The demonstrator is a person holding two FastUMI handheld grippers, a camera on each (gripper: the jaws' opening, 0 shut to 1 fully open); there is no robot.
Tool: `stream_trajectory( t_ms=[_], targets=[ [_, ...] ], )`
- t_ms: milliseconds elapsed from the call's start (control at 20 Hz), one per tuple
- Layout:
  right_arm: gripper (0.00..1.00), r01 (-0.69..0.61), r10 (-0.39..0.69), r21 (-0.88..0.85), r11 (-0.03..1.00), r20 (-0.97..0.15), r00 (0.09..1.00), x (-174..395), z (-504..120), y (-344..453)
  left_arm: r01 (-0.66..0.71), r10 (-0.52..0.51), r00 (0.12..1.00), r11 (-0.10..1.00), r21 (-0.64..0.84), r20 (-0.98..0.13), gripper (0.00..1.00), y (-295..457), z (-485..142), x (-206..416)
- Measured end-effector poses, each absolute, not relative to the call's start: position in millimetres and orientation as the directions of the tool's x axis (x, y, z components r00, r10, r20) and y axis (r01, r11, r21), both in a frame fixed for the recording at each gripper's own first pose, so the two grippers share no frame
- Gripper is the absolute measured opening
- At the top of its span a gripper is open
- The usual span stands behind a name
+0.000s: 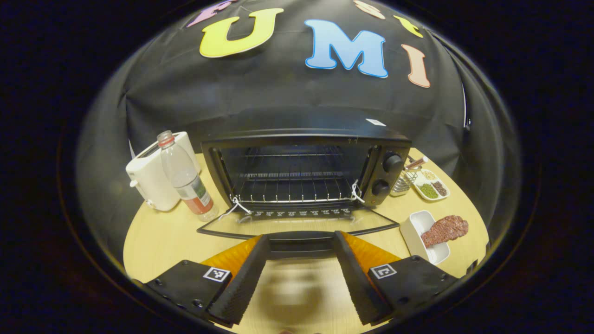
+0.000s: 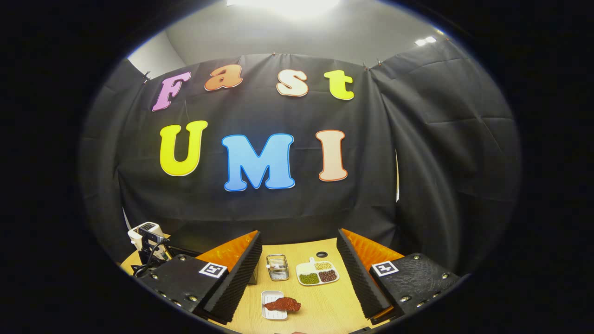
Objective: Open the electric oven with the left hand, put the food in, and close the electric oven.
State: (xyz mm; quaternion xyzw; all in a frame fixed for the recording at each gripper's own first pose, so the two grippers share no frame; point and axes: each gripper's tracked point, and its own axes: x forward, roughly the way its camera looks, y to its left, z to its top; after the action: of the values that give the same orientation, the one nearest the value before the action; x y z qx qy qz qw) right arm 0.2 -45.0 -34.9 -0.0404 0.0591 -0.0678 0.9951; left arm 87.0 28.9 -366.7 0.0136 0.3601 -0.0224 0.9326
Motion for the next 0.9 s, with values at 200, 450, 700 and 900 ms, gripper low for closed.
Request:
stream_trajectory(
  t_ms=[200,450,700,900],
  targets=[
    [0.98,0.124,-0.136,-0.101,0.987,-0.121,0.983,-5.2,-37.2,-41.6,0.035,-0.031,0.704,0.999,-0.008,-0.709,0.99,32.8,-391.1,73.4],
    [0.98,0.107,-0.120,-0.100,0.989,-0.132,0.984,-7.1,-40.1,-38.0,0.021,-0.031,0.725,1.000,-0.023,-0.688,0.94,36.0,-378.5,76.4],
    [0.98,-0.017,0.009,-0.041,0.999,-0.190,0.982,0.6,-65.7,-28.1,0.043,-0.054,0.845,0.999,-0.033,-0.532,0.99,24.8,-288.3,92.2],
    [0.98,-0.082,0.086,0.027,0.996,-0.274,0.958,11.3,-102.9,-36.6,0.051,-0.065,0.919,0.998,-0.046,-0.389,0.94,10.8,-203.3,98.9]
  ],
)
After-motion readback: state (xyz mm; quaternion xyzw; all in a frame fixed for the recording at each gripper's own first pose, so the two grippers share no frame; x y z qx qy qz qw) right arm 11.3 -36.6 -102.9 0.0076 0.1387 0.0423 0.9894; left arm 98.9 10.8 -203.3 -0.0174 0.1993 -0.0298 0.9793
